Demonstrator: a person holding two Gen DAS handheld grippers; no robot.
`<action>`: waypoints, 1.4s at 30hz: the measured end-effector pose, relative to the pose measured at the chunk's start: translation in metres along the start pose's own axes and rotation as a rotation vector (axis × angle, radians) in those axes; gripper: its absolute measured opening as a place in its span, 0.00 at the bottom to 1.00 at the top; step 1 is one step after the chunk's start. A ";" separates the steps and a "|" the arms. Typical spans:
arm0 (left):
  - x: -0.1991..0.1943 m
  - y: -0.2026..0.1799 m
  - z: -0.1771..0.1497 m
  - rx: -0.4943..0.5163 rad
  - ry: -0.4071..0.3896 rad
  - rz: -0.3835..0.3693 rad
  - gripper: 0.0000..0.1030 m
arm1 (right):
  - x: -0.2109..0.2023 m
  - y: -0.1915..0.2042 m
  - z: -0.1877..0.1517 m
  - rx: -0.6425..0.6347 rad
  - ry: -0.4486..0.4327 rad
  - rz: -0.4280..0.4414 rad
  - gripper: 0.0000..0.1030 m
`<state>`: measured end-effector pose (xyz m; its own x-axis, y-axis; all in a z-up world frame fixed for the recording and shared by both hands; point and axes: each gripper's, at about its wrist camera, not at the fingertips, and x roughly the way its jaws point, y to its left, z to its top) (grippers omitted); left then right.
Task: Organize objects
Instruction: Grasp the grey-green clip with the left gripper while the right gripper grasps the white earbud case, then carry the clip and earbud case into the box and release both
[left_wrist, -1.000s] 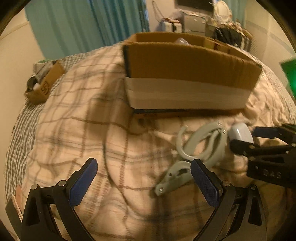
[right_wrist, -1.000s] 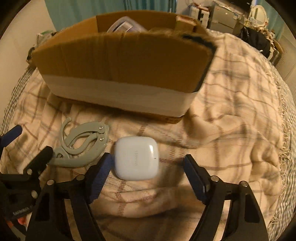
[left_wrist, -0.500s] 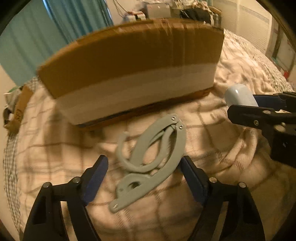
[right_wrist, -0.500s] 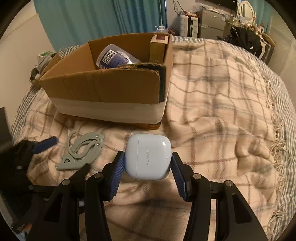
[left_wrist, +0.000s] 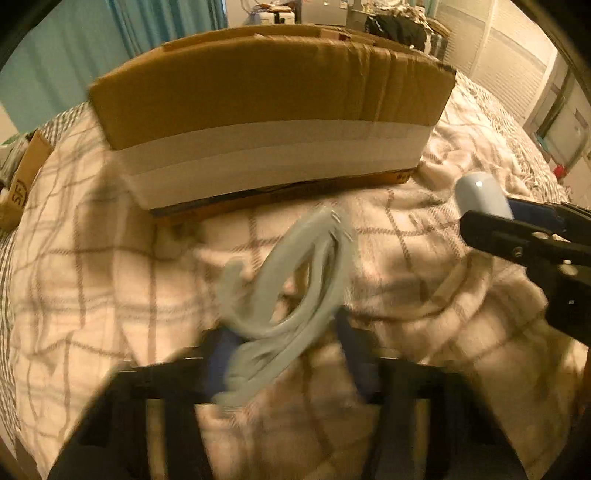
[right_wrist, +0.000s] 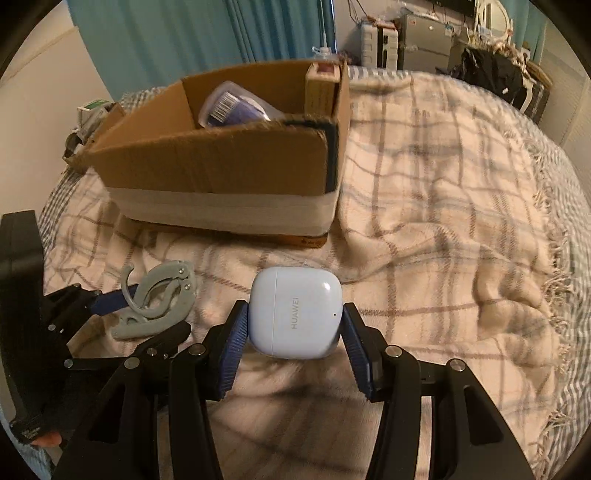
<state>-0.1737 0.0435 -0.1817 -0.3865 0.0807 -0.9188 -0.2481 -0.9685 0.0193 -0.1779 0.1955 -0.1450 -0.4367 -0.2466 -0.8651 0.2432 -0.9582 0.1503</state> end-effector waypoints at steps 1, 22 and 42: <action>-0.005 0.004 -0.001 -0.020 0.001 -0.028 0.20 | -0.009 0.004 0.000 -0.007 -0.014 0.001 0.48; -0.164 0.039 0.011 -0.115 -0.349 -0.053 0.12 | -0.127 0.051 0.008 -0.084 -0.211 -0.034 0.48; -0.136 0.057 0.137 -0.072 -0.353 -0.019 0.12 | -0.079 0.054 0.157 -0.129 -0.243 -0.020 0.48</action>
<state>-0.2575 0.0093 -0.0019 -0.6684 0.1631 -0.7257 -0.2000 -0.9791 -0.0358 -0.2662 0.1409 0.0069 -0.6342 -0.2698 -0.7246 0.3334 -0.9410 0.0585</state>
